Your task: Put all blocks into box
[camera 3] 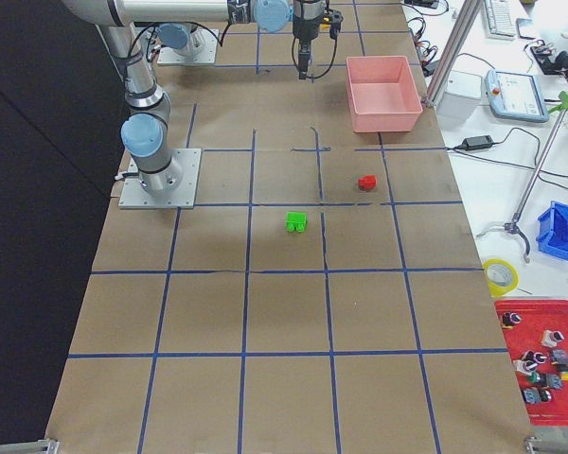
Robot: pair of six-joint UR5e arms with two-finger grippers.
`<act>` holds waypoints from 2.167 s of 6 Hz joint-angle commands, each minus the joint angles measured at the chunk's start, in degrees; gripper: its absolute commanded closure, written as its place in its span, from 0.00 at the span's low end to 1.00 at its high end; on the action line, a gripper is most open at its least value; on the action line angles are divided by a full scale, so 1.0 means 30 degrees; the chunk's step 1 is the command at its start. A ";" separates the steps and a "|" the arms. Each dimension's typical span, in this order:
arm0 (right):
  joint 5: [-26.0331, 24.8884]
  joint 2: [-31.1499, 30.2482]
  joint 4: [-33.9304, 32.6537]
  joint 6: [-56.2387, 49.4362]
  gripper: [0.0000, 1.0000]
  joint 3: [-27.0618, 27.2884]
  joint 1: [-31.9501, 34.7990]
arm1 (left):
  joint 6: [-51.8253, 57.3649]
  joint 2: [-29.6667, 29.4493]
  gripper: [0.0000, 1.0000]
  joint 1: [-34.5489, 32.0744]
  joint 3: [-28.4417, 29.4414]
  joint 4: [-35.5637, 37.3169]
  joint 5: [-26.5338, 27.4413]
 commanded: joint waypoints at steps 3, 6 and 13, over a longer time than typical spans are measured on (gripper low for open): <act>-0.0001 0.0125 0.0135 -0.0079 0.00 0.0031 -0.0072 | 0.7851 0.0441 0.00 0.6121 -0.1342 -0.0204 0.0278; -0.0733 0.0186 0.0162 -0.4991 0.00 0.0529 -0.2956 | 1.7448 0.0618 0.00 1.3662 -0.2579 -0.0089 0.0191; -0.0294 0.0883 -1.1738 -1.6251 0.06 0.9864 -1.3899 | 2.1713 -0.1515 0.01 1.3973 -0.6993 0.7277 -0.0717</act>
